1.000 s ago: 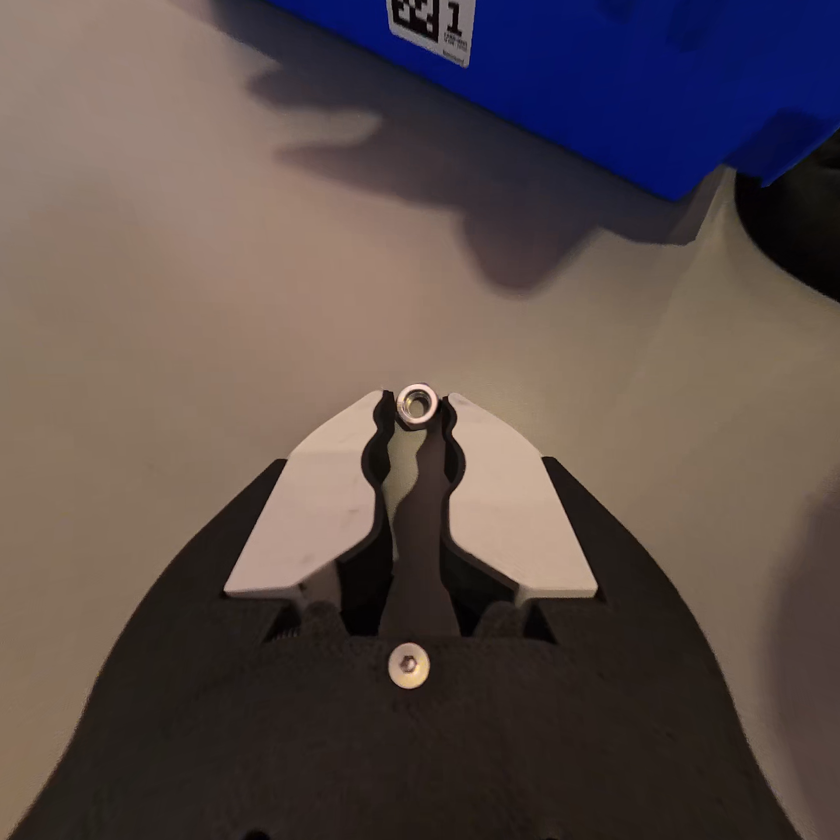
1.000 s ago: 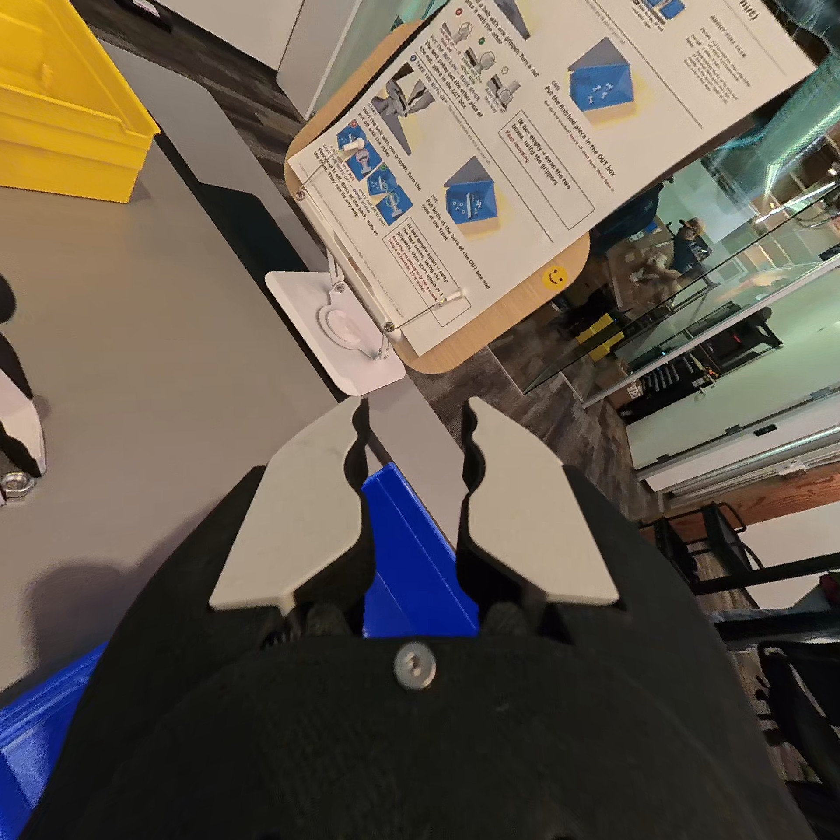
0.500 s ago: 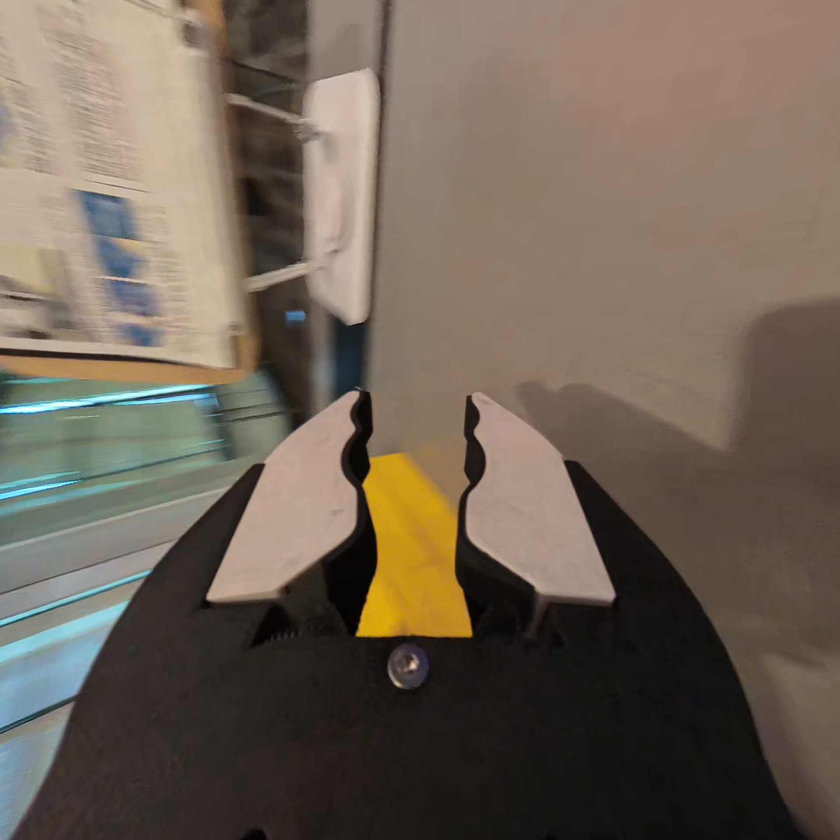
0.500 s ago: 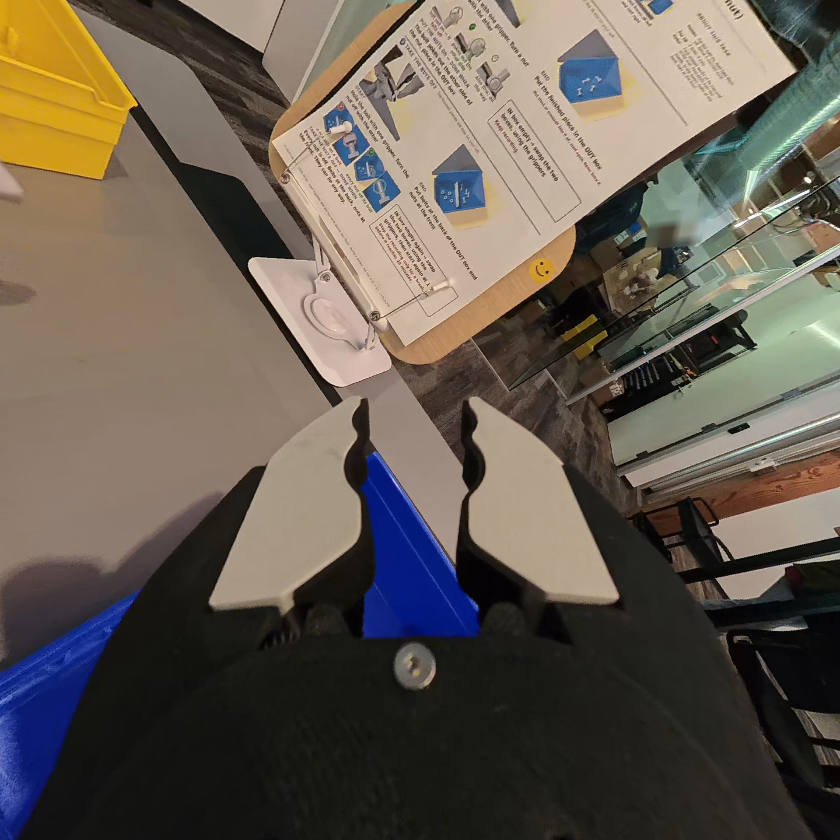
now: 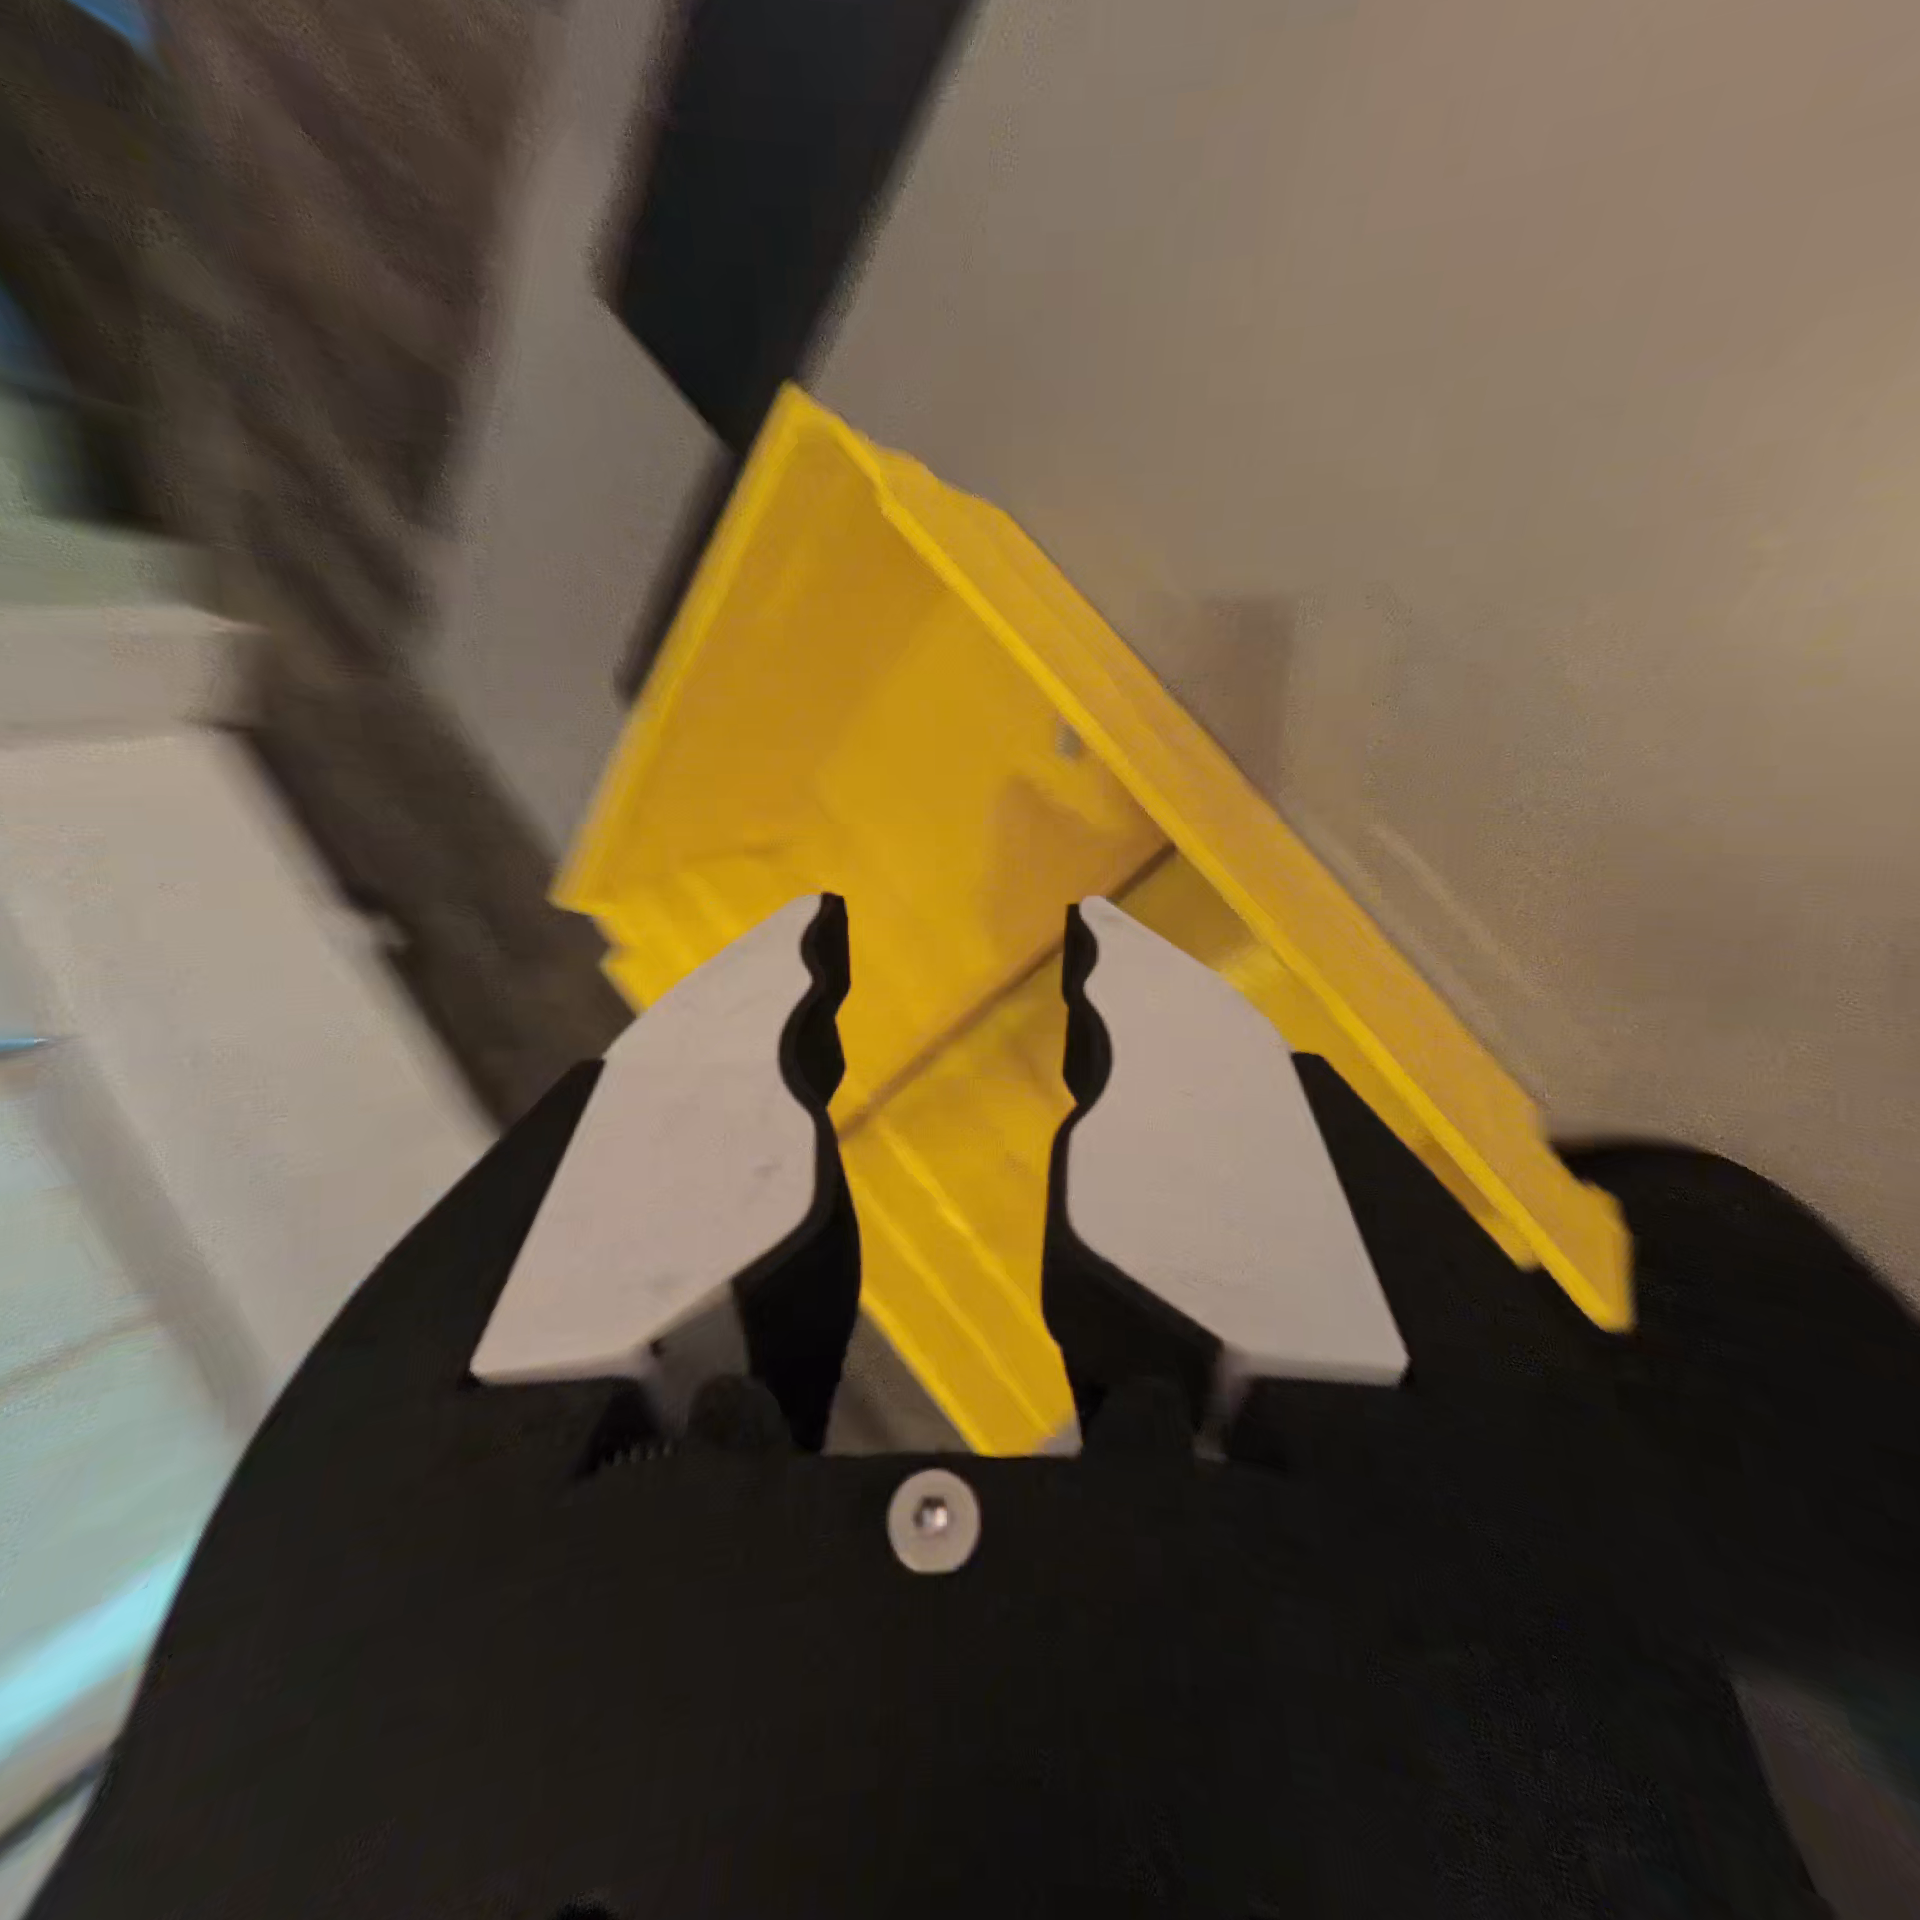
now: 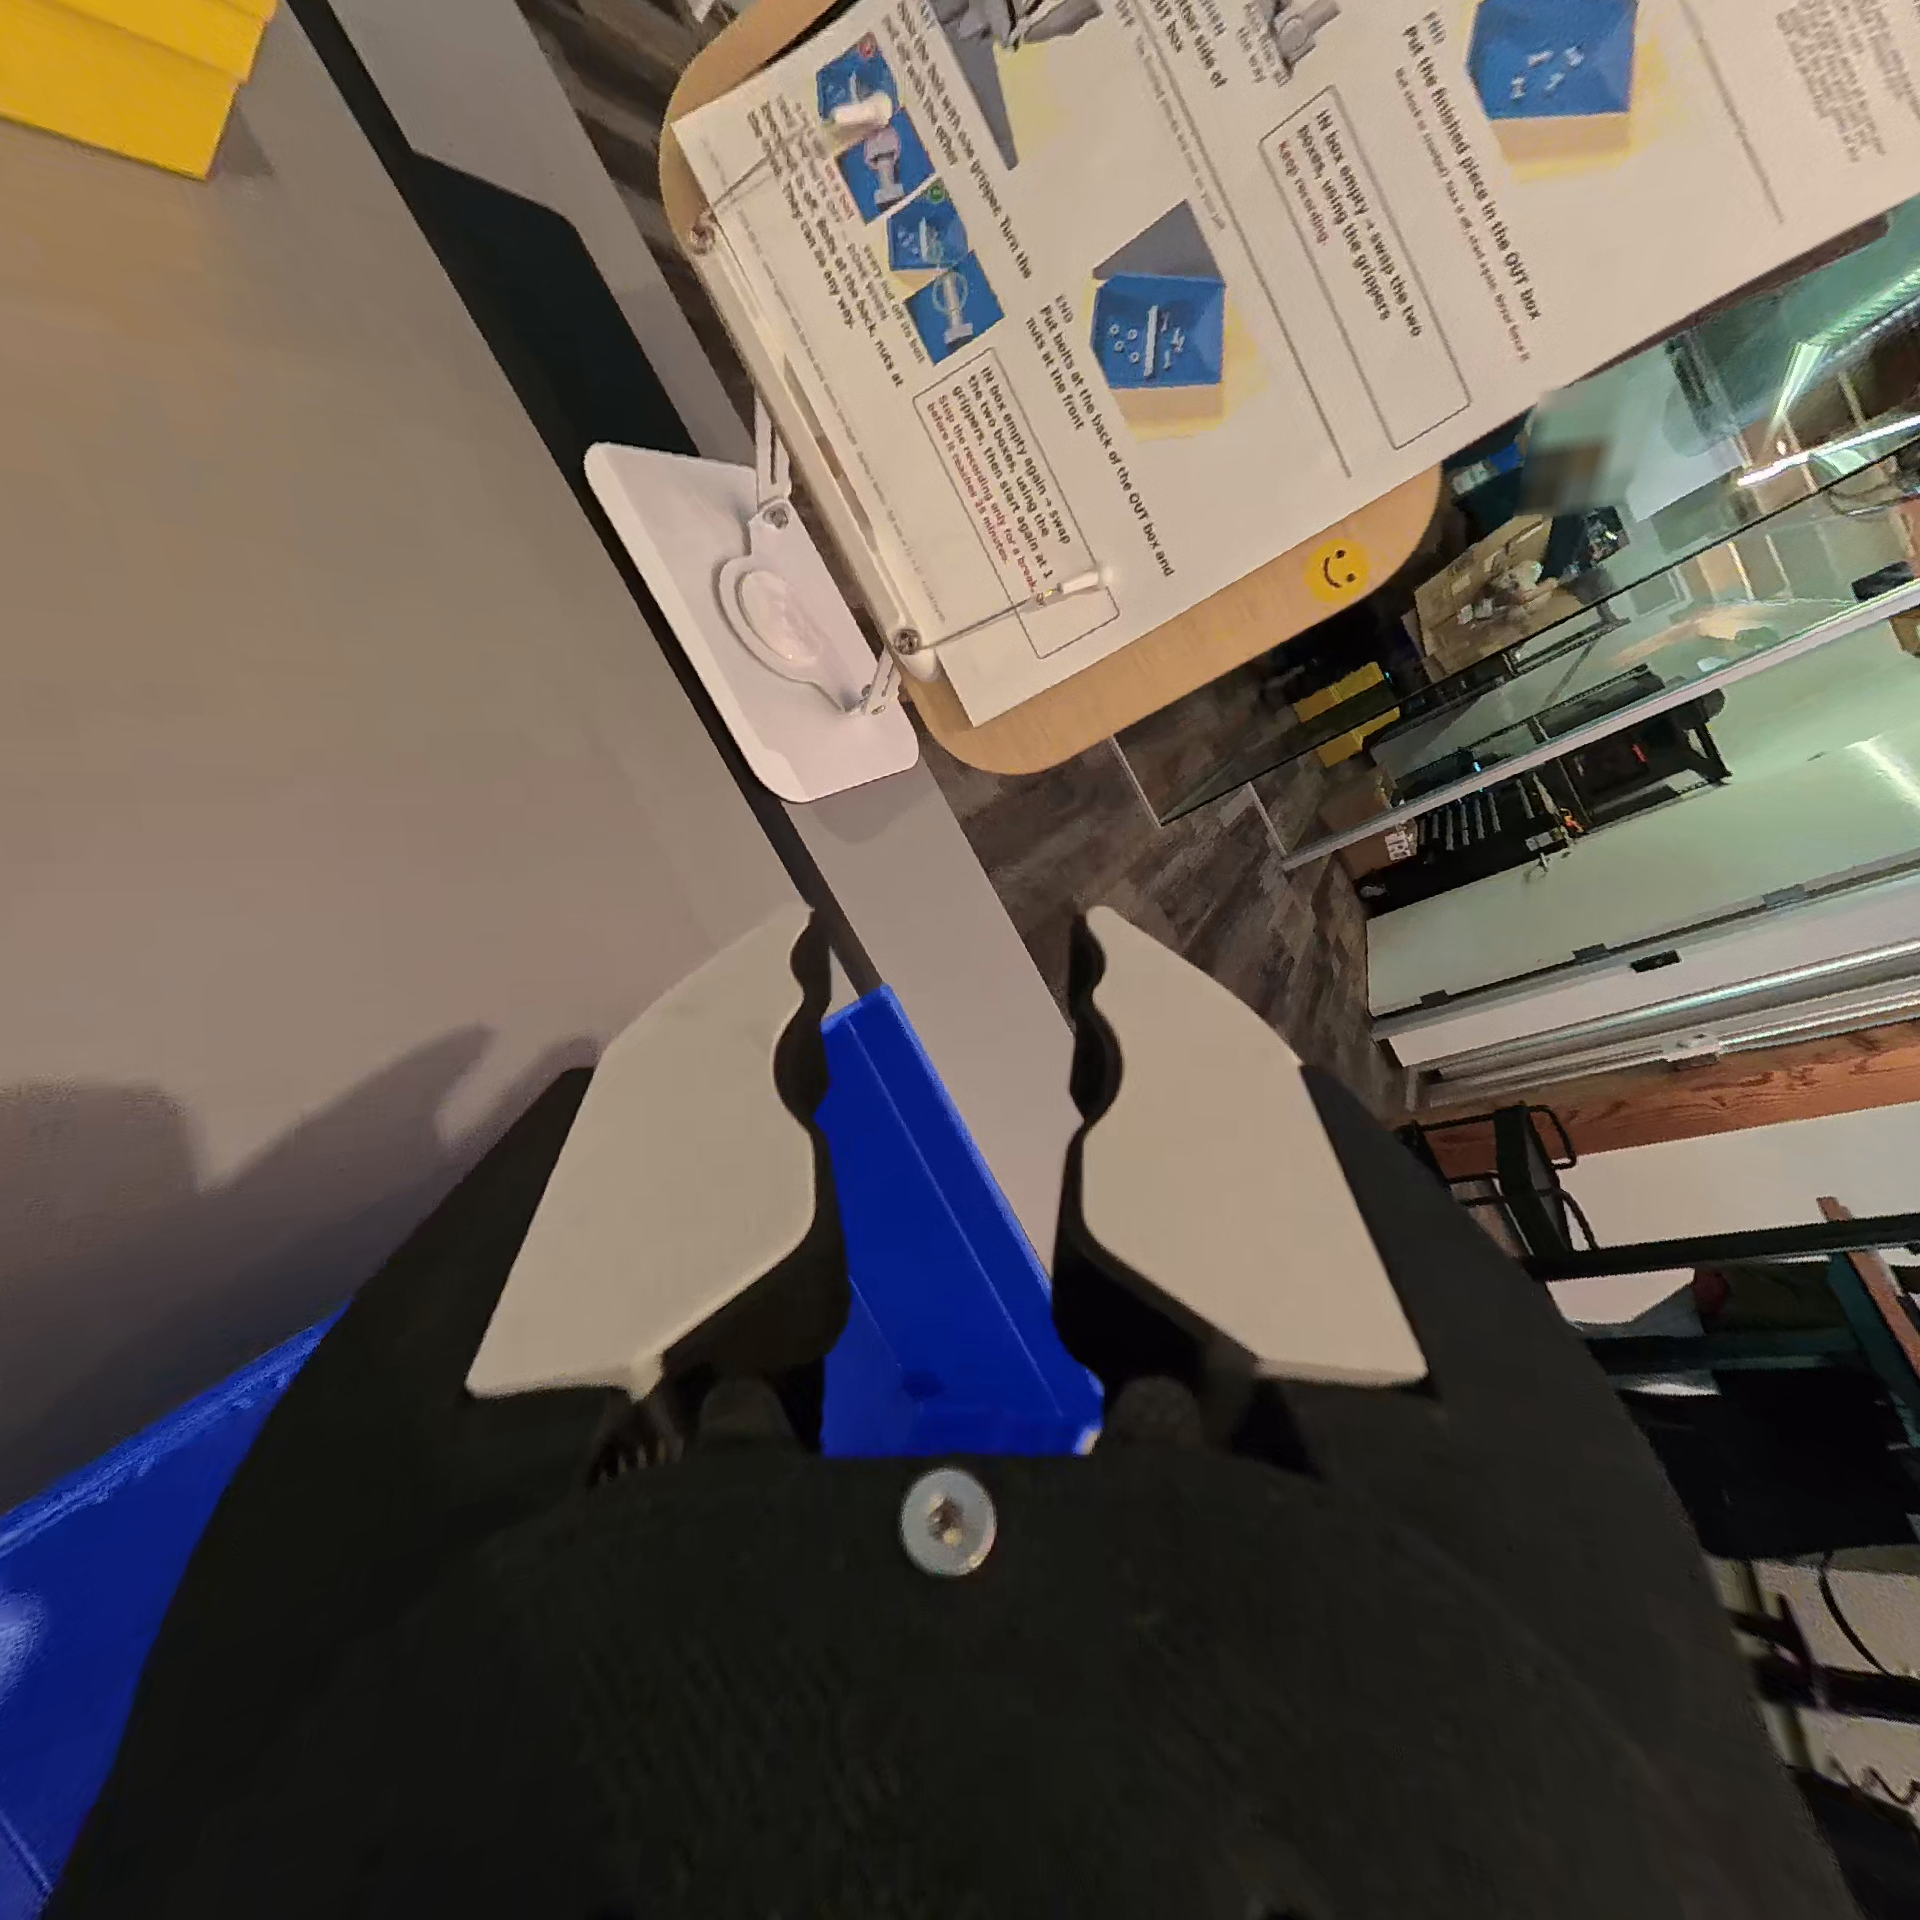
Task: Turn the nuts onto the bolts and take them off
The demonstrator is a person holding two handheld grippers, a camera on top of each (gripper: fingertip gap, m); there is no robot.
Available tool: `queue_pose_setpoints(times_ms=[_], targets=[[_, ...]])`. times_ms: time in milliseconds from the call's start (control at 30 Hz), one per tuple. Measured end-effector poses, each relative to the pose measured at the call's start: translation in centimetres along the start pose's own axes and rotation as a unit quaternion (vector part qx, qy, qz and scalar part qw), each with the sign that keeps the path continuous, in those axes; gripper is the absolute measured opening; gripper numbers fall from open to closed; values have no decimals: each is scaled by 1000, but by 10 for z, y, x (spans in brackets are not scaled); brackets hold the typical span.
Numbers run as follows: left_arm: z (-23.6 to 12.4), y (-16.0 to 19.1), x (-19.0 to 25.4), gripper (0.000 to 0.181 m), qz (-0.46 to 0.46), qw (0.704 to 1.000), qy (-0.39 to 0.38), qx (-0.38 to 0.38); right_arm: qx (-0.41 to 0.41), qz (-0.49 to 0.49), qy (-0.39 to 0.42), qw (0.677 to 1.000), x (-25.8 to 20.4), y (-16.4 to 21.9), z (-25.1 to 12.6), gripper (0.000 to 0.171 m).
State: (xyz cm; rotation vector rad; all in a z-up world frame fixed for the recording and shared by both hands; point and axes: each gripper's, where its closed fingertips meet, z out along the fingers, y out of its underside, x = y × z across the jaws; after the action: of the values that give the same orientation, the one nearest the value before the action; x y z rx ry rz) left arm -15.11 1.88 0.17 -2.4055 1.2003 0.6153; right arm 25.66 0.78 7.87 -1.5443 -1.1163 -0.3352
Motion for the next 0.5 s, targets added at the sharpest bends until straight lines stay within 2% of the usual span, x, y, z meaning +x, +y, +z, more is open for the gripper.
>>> queue_pose_setpoints(times_ms=[33, 67, 100, 200, 267, 367, 500], targets=[[6, 6, 0, 39, -30, 996, 85, -11, -11, -9, -2, 1000, -3, 3, 3, 46], [12, 8, 1, 37, -33, 987, 158, -5, -23, -18, -7, 1000, -6, 7, 6, 46], [19, 11, -4, 31, -18, 981, 191, 7, -35, -22, -10, 999, -8, 11, 9, 46], [53, 24, -22, 36, 57, 979, 196, 26, -65, -20, -15, 998, -11, 22, 18, 47], [71, 31, -19, 44, 101, 971, 217, 25, -86, -29, -17, 996, -13, 30, 22, 47], [94, 35, -10, 46, 177, 956, 229, 48, -112, -41, -18, 993, -16, 38, 28, 47], [115, 43, 4, 51, 208, 937, 274, 59, -123, -51, -33, 991, -26, 40, 41, 47]])
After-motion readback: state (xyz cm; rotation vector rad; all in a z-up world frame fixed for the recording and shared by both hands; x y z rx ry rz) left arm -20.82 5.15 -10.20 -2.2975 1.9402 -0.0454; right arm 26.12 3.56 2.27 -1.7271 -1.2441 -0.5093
